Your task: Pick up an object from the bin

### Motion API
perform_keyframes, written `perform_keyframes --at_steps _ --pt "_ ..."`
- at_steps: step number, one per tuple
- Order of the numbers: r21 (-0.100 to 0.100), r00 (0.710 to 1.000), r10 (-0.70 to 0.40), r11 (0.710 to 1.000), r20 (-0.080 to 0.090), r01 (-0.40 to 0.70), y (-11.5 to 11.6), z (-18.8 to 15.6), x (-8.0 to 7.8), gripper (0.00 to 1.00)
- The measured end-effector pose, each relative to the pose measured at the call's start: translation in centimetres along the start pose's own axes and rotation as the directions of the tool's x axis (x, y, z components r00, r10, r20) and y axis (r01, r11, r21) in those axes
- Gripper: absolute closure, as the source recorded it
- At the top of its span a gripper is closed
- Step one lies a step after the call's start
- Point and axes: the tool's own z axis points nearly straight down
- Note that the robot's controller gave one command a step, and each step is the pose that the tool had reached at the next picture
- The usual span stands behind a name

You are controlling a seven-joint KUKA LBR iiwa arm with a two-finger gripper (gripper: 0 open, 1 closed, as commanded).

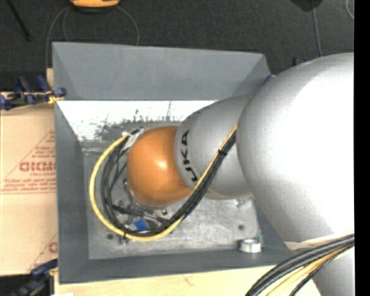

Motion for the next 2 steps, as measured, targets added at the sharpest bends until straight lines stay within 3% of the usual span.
perform_keyframes --at_steps 1,2 --pt "0.005 0.996 -0.084 0.996 -0.019 0.084 -14.5 -3.0 8.3 1.0" --pt "0.009 0.89 0.456 0.89 -0.009 -0.456 -15.4 -6.7 5.6 1.0"
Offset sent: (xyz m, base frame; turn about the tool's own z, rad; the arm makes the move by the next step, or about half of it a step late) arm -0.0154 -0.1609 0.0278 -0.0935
